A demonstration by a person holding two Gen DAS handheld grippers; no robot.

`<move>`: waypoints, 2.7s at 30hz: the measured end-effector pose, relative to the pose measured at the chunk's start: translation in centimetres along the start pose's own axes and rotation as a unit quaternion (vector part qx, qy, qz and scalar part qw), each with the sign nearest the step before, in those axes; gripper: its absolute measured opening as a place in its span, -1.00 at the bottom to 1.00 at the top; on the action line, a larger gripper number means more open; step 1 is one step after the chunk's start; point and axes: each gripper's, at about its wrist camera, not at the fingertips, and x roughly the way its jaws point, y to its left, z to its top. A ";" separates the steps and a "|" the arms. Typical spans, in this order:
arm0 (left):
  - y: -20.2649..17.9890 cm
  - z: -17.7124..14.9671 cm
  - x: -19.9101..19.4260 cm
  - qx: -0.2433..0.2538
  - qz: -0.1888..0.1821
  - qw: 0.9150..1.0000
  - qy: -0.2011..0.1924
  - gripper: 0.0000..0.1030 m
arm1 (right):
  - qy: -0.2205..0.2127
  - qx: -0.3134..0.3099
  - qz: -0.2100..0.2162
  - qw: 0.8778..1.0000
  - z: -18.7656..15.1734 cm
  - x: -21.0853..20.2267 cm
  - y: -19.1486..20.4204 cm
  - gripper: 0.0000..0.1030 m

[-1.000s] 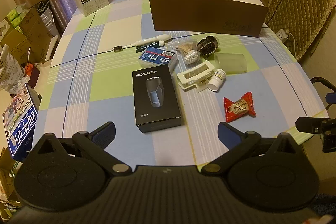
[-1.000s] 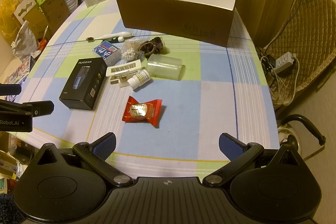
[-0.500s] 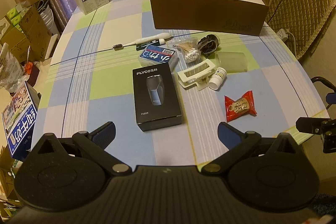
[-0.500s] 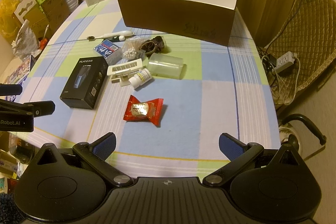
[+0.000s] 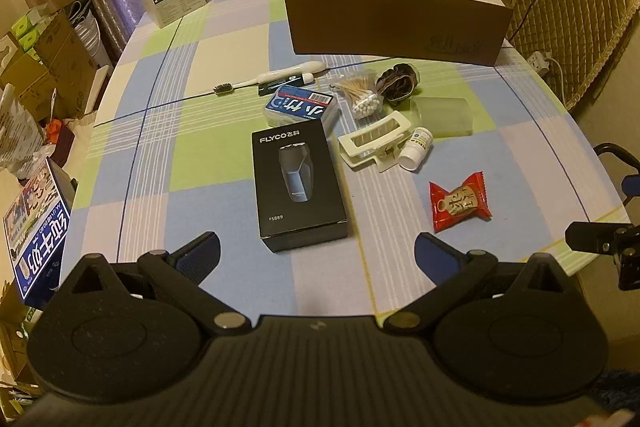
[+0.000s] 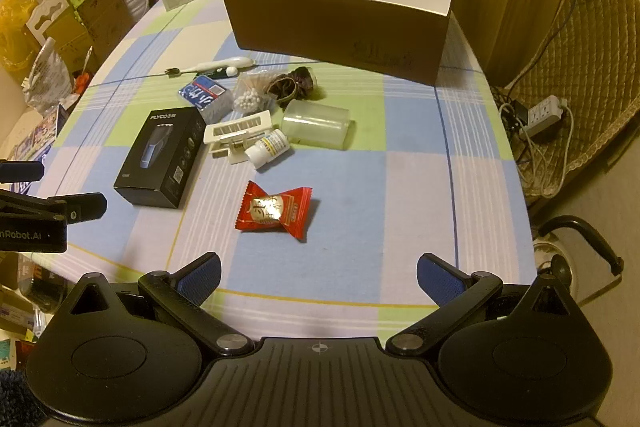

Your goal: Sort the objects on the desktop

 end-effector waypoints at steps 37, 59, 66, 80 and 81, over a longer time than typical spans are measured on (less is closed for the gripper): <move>2.2 1.4 2.7 -0.008 -0.015 1.000 0.024 0.98 | 0.004 0.021 0.029 0.999 2.3 2.3 0.0 0.97; 4.8 1.9 7.5 -0.042 -0.003 0.998 0.048 0.98 | 0.004 -0.059 0.039 0.997 2.0 9.8 1.8 0.92; 5.5 2.0 8.8 -0.044 -0.004 0.997 0.057 0.98 | 0.018 -0.072 0.044 0.996 2.2 12.1 2.5 0.61; 5.8 3.2 11.0 -0.028 -0.014 0.997 0.064 0.98 | 0.041 -0.080 0.021 0.996 2.7 14.5 2.9 -0.05; 5.7 3.4 11.1 -0.026 -0.016 0.997 0.064 0.98 | 0.040 -0.077 0.020 0.996 2.8 14.5 2.8 -0.15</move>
